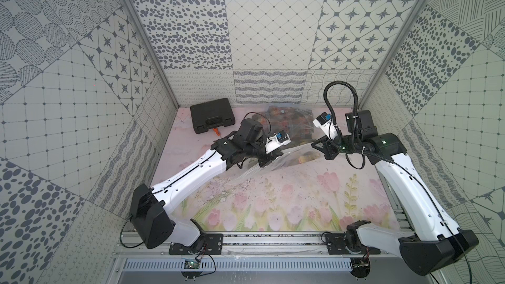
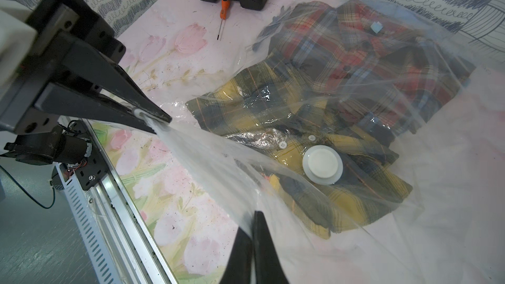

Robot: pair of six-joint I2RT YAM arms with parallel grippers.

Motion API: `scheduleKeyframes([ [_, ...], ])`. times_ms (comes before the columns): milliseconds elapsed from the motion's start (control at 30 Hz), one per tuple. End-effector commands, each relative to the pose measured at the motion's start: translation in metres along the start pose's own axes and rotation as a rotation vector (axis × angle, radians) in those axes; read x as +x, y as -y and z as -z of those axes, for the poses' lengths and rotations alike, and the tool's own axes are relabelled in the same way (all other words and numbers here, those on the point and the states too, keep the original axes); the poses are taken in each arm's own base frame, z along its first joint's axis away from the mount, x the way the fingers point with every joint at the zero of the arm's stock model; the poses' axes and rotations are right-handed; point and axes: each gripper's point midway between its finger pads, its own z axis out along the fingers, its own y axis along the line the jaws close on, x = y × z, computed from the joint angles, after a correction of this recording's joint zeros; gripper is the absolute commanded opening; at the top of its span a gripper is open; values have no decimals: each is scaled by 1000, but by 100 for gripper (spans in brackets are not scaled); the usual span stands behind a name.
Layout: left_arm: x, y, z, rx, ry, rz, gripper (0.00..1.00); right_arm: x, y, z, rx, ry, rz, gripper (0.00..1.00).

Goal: Place the folded shirt into the vacuum bag
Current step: Close the vacuum bag at the center of the board.

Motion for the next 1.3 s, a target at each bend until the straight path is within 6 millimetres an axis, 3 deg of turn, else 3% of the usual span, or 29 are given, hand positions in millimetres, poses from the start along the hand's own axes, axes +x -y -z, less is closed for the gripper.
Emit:
scheduleKeyframes([
  [0, 97, 1, 24, -47, -397, 110, 0, -28, 30, 31, 178, 139, 6, 0],
  [167, 57, 3, 22, -2, -237, 125, 0, -19, 14, 20, 107, 88, 45, 0],
  [300, 11, 9, 20, 66, -41, 102, 0, -12, -31, 8, -77, 65, 147, 0],
  [367, -6, 10, 20, 86, 31, 76, 0, -12, -43, 5, -113, 58, 172, 1],
  [433, -20, 12, 20, 106, 81, 54, 0, -12, -47, 2, -119, 35, 194, 9],
  [567, -38, 21, 22, 154, 170, 2, 0, -22, -54, 3, -116, 29, 260, 36],
  [667, -42, 23, 23, 157, 208, -23, 0, -30, -62, 0, -127, 25, 306, 46],
  [867, -48, 21, 24, 148, 245, -40, 0, -36, -68, -19, -167, 1, 343, 52],
  [1100, -48, 20, 22, 142, 247, -38, 0, -34, -77, -45, -232, -29, 330, 52],
  [1267, -49, 19, 24, 133, 256, -31, 0, -27, -73, -60, -230, -53, 311, 42],
])
